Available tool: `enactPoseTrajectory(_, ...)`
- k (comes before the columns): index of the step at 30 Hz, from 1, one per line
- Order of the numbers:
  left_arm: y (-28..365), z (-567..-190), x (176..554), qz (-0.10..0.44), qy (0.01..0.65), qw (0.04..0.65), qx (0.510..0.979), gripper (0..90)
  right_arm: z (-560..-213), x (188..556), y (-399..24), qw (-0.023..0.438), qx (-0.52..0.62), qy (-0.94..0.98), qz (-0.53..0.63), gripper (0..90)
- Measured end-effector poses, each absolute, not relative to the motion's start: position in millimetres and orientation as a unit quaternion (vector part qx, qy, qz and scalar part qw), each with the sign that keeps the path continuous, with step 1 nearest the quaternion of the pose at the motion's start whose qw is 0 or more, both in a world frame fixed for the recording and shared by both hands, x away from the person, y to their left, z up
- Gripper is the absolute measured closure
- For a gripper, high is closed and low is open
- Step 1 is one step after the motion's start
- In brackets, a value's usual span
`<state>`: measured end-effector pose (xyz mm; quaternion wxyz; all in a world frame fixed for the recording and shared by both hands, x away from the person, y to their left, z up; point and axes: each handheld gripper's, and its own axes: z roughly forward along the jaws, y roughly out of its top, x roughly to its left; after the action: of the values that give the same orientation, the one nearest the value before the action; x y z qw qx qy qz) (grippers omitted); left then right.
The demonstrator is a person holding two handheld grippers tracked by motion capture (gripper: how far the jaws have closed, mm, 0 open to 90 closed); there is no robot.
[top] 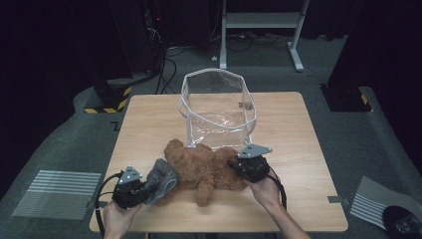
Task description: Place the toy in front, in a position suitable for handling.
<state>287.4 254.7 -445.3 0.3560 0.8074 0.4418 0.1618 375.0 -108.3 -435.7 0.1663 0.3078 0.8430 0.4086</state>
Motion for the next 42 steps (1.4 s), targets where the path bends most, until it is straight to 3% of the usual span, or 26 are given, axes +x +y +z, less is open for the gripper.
enactPoseTrajectory(4, 226.3, -446.8, 294.0, 0.170, 0.411, 0.332, 0.832, 73.4, -435.6, 374.8, -107.7, 0.165, 0.308, 0.843, 0.409, 73.1)
enactPoseTrajectory(8, 218.5, -458.4, 309.2, 0.152, 0.419, 0.328, 0.833, 73.7, -435.5, 375.4, -108.9, 0.165, 0.308, 0.844, 0.408, 73.1)
enactPoseTrajectory(11, 222.2, -465.7, 309.8, 0.129, 0.429, 0.339, 0.828, 74.5, -435.5, 376.7, -111.1, 0.159, 0.311, 0.843, 0.409, 73.3)
enactPoseTrajectory(21, 259.7, -459.4, 298.3, 0.143, 0.458, 0.335, 0.811, 75.1, -431.6, 376.8, -118.3, 0.165, 0.307, 0.842, 0.412, 77.7)
enactPoseTrajectory(23, 266.8, -459.4, 300.2, 0.140, 0.469, 0.343, 0.802, 75.0, -430.7, 374.8, -118.1, 0.166, 0.300, 0.841, 0.420, 73.8)
enactPoseTrajectory(29, 265.9, -465.0, 325.0, 0.123, 0.486, 0.367, 0.784, 74.8, -419.7, 368.6, -117.3, 0.165, 0.280, 0.827, 0.459, 47.3)
enactPoseTrajectory(31, 263.1, -467.6, 334.6, 0.120, 0.491, 0.365, 0.782, 74.6, -417.5, 368.4, -112.7, 0.162, 0.271, 0.832, 0.455, 43.1)
enactPoseTrajectory(34, 261.0, -472.8, 348.7, 0.121, 0.499, 0.355, 0.781, 74.6, -422.3, 369.7, -99.6, 0.157, 0.263, 0.854, 0.420, 41.4)
enactPoseTrajectory(38, 263.5, -480.9, 358.2, 0.119, 0.505, 0.330, 0.789, 74.6, -428.1, 369.7, -91.1, 0.187, 0.255, 0.872, 0.372, 43.1)
enactPoseTrajectory(42, 259.8, -482.0, 367.9, 0.098, 0.490, 0.353, 0.791, 74.4, -430.4, 372.0, -92.1, 0.182, 0.254, 0.875, 0.369, 49.0)
